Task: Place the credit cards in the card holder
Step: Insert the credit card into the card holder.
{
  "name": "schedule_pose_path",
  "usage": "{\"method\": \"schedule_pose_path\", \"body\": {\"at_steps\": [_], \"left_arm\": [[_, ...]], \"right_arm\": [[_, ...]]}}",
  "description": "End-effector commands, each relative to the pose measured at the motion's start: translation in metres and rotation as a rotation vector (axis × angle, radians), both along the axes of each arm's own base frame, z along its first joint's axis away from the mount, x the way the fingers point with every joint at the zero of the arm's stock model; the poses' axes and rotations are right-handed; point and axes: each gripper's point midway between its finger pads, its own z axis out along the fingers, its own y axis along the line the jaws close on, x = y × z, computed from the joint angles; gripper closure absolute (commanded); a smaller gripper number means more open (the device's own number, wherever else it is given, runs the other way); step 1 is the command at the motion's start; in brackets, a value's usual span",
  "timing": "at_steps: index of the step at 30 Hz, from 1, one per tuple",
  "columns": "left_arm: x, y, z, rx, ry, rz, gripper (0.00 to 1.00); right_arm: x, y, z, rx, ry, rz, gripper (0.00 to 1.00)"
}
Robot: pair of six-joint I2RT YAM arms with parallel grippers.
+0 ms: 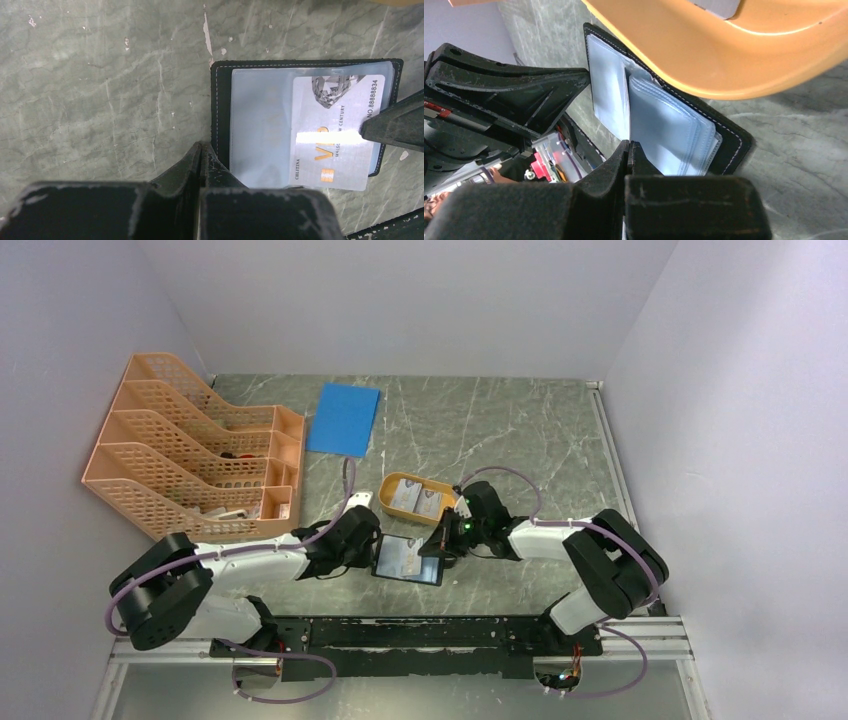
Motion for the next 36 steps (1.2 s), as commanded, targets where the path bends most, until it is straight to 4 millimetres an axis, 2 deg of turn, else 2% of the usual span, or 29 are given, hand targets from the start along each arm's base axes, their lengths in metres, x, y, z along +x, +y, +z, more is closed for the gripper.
{"method": "schedule_pose_path", "body": {"at_steps": [1,17,24,36], "left_arm": [[-0.009,0.003,-0.011,0.028,0.046,-0.031,0.95],[-0.014,-0.002,-0.015,-0.004,0.063,-0.050,0.95],[-0.017,-0.001,-0.017,-0.014,0.071,-0.050,0.95],[-0.021,-0.002,-0.019,-0.027,0.080,-0.049,0.95]], "right_arm": [[0.008,-0.006,-0.007,-0.017,-0.021,-0.040,1.00],[0.003,-0.002,-0.012,-0.020,-0.010,-0.055,1.00],[-0.005,0.004,-0.019,-0.007,0.020,-0.058,1.00],[-0.004,0.021,-0.018,0.012,0.031,-0.058,1.00]]}}
